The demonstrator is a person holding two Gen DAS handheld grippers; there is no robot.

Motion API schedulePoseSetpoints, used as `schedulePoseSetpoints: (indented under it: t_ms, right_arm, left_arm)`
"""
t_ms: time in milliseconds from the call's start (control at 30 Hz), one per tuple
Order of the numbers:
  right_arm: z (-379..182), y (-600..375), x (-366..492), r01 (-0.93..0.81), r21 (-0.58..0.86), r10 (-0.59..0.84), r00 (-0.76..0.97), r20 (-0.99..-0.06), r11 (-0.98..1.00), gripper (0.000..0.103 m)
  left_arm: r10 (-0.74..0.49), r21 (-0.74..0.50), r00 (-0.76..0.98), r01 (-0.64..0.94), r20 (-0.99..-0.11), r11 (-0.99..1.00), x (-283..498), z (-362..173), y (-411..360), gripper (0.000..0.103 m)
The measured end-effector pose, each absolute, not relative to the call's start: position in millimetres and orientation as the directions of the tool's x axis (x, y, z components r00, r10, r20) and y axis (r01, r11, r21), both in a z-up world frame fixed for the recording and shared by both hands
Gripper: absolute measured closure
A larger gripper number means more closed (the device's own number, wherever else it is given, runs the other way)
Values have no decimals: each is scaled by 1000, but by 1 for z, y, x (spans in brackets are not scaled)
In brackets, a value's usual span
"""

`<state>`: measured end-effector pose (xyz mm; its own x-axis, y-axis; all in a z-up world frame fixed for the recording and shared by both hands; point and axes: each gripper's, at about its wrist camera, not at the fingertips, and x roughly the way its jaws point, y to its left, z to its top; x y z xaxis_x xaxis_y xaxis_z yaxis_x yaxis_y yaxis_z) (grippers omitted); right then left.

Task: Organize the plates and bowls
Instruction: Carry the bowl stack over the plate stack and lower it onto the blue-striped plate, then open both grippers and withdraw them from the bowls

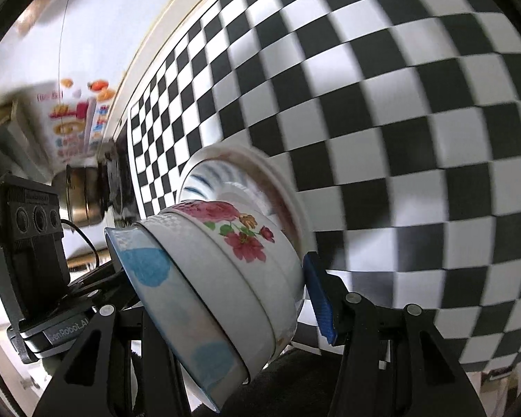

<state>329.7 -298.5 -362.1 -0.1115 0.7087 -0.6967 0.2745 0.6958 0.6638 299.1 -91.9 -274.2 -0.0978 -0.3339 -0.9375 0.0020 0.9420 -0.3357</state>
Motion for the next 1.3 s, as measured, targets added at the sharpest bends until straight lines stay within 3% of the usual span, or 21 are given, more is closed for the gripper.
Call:
schedulePoseSetpoints:
  t_ms: [533, 1300]
  right_arm:
    - [-388, -226, 350, 210, 649, 682, -200, -703, 731, 50]
    - [-390, -223, 360, 204, 599, 632, -201, -748, 774, 55]
  left_arm:
    - [-334, -324, -103, -103, -937, 940, 306, -300, -44, 62]
    - [-327, -320, -110, -81, -939, 944, 311, -301, -42, 62]
